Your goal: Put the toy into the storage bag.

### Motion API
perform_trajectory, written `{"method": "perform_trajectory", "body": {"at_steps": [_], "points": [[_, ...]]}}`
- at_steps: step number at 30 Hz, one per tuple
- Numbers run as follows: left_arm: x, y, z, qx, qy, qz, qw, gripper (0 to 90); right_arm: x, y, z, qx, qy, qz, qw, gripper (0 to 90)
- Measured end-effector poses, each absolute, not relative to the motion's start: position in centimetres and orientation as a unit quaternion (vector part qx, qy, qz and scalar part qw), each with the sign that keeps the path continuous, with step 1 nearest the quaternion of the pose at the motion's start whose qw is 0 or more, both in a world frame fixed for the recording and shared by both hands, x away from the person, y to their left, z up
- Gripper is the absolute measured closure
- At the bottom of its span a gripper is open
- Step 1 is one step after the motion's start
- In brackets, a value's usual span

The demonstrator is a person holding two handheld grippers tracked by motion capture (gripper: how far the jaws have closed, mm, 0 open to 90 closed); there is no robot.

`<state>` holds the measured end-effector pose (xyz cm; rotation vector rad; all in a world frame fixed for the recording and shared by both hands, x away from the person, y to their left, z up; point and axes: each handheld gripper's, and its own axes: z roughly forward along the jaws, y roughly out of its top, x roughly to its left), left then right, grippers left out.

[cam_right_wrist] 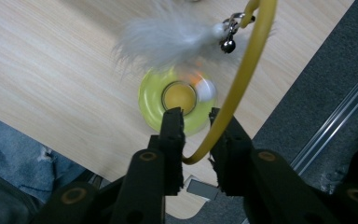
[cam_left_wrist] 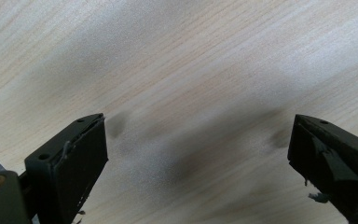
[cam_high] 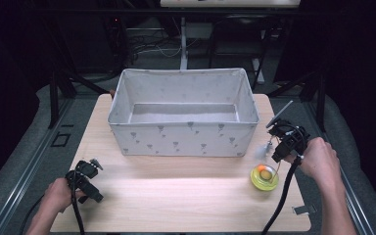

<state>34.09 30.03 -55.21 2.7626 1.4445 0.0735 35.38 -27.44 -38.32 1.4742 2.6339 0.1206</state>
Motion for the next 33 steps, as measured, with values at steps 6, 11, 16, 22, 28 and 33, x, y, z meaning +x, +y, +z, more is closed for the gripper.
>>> {"method": "perform_trajectory", "body": {"at_steps": [6,11,16,22,28,33], "points": [[34.1,30.1,-55.2,0.886,0.463,0.025,0.012,5.2,35.3,-27.1,-38.1,0.483,0.873,0.034,0.056,86.6],[34.1,30.0,-55.2,0.885,0.465,0.024,0.014,5.4,35.3,-26.9,-38.1,0.483,0.873,0.033,0.055,87.8],[34.1,30.1,-55.1,0.886,0.463,0.028,0.014,5.3,35.2,-26.9,-37.9,0.482,0.874,0.035,0.053,88.0],[34.1,30.1,-55.0,0.884,0.466,0.028,0.016,5.2,35.0,-27.0,-37.6,0.484,0.872,0.040,0.058,88.0],[34.1,30.0,-54.9,0.885,0.464,0.031,0.016,5.1,34.8,-27.2,-36.9,0.481,0.874,0.046,0.059,88.0],[34.0,30.0,-54.9,0.884,0.466,0.032,0.019,5.0,34.9,-27.0,-36.4,0.475,0.877,0.052,0.056,88.0]]}}
